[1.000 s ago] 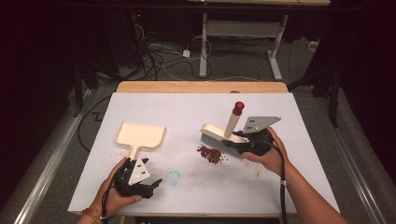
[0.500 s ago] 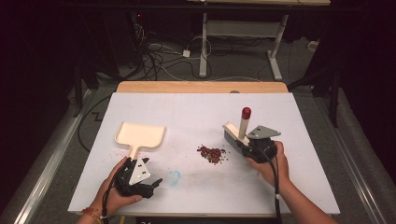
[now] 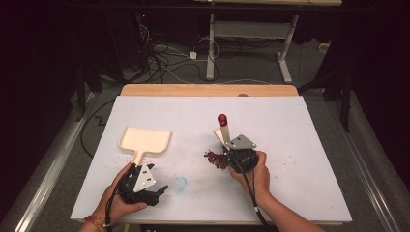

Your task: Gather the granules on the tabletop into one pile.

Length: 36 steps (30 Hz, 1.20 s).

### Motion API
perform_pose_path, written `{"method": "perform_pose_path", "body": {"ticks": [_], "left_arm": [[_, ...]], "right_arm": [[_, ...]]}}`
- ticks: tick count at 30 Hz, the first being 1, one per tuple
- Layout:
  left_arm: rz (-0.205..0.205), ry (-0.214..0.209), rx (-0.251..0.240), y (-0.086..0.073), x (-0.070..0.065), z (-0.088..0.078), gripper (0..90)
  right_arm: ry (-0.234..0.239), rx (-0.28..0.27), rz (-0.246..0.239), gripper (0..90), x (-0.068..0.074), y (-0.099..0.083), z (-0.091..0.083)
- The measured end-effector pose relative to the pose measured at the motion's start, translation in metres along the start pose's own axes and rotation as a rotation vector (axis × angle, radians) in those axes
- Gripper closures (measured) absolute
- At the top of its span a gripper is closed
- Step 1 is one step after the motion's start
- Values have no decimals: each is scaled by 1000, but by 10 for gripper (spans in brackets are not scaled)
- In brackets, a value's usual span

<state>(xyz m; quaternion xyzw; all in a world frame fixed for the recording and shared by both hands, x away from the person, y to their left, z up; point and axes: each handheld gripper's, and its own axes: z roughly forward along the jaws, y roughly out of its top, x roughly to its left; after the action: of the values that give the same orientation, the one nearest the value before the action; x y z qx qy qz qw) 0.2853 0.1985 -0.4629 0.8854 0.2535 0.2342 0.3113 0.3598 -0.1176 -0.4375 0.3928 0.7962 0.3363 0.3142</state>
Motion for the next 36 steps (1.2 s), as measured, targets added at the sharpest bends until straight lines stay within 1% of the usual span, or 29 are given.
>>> {"method": "perform_pose_path", "body": {"ticks": [4, 7, 10, 11, 12, 15, 17, 20, 25, 28, 30, 31, 33, 34, 35, 36], "left_arm": [[-5, -5, 3, -1, 0, 0, 175], [-2, 0, -2, 0, 0, 0, 175], [-3, -5, 4, 0, -1, 0, 175], [-4, -6, 6, 0, -1, 0, 175], [1, -2, 4, 1, -1, 0, 175], [-2, -7, 10, 1, -1, 1, 175], [-2, -8, 8, 0, -1, 1, 175], [-7, -6, 5, -1, 0, 0, 175], [-6, -6, 7, -1, -1, -1, 175], [-6, -5, 7, -1, -1, -1, 175], [-5, -5, 9, -1, -1, 0, 175], [-1, -1, 7, 0, -1, 0, 175], [-3, -6, 14, 0, -2, 1, 175], [7, -1, 15, 1, -2, 1, 175], [5, 0, 13, 1, -2, 1, 175], [5, -3, 14, 1, -2, 1, 175]], "right_arm": [[-18, -20, -7, 669, 6, 1, 1], [-16, -26, -3, 669, 9, 2, 2], [-18, -37, 5, 669, 11, 4, 3], [-9, -43, 13, 669, 12, 5, 4], [-8, -46, 9, 670, 13, 6, 4], [-6, -54, 5, 670, 16, 8, 5], [-19, -58, -19, 670, 17, 9, 5], [-26, -63, -11, 670, 12, 10, 5], [-28, -93, 32, 670, -6, 12, -3], [-6, -121, 43, 670, -18, 12, -12], [57, -138, 34, 670, -26, 11, -15], [75, -140, 31, 669, -30, 10, -16], [109, -148, 18, 669, -36, 9, -14], [116, -147, 12, 669, -39, 8, -13], [135, -157, 18, 670, -43, 8, -10], [157, -171, 8, 670, -48, 7, -7]]}}
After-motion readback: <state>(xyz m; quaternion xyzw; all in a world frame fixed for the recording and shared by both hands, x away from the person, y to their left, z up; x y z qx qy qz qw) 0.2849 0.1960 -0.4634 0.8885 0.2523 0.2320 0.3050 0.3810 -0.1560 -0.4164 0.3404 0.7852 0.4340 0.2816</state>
